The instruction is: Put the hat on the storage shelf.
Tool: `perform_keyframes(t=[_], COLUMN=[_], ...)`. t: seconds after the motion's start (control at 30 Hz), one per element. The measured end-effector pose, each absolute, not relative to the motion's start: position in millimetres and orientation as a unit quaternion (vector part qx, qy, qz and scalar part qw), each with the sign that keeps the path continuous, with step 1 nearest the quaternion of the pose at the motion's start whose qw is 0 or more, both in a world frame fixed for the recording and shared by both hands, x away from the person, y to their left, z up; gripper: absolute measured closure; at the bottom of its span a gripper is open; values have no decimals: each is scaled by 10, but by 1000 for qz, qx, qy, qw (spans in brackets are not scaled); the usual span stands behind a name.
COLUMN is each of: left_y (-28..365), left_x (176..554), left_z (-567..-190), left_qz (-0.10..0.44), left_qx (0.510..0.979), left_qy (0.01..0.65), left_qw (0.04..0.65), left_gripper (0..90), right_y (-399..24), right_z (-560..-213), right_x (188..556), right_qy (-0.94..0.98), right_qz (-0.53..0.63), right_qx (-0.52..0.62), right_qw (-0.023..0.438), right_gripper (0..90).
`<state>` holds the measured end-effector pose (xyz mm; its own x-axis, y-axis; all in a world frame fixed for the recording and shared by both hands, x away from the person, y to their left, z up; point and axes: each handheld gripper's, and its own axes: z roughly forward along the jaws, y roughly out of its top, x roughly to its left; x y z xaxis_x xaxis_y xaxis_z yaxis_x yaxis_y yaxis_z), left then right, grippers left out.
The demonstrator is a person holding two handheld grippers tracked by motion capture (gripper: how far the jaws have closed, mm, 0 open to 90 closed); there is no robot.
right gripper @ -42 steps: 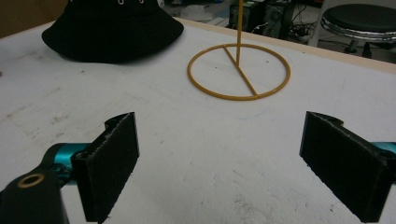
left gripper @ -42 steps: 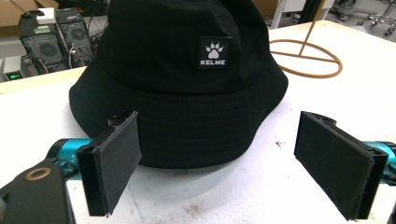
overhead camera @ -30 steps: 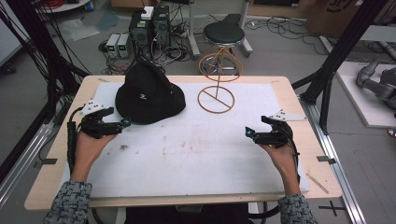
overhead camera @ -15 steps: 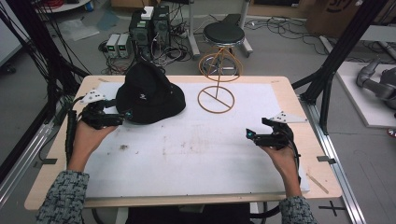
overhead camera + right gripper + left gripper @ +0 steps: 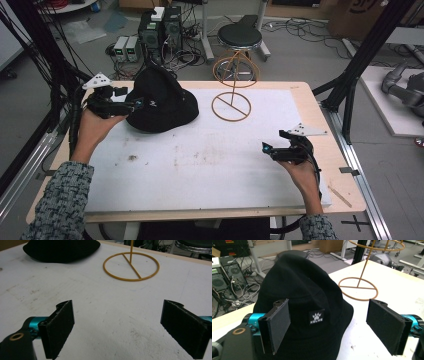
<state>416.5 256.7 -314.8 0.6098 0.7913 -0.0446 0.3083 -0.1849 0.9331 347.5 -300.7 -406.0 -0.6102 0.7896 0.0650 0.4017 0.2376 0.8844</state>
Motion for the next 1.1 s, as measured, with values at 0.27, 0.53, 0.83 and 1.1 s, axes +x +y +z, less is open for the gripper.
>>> perform_keyframes(t=[0.27, 0.53, 0.83, 1.1], left_y=[2435, 2427, 2497, 2502], left_x=[4313, 4466, 4676, 4889], left_z=[-2920, -2773, -2772, -2843], left_qz=[234, 228, 229, 243], left_qx=[740, 748, 745, 735], left_qy=[355, 327, 329, 340], left_qw=[521, 530, 533, 535], left_gripper=[199, 213, 214, 214], right_y=[-3022, -3028, -3040, -2982], right_z=[-4080, -4072, -4110, -4111], right_x=[3418, 3337, 3215, 3124], right_qy=[760, 760, 757, 765], right_qz=[477, 479, 479, 472], right_qx=[391, 385, 391, 382], right_qw=[205, 214, 213, 216], right_gripper=[115, 115, 116, 116])
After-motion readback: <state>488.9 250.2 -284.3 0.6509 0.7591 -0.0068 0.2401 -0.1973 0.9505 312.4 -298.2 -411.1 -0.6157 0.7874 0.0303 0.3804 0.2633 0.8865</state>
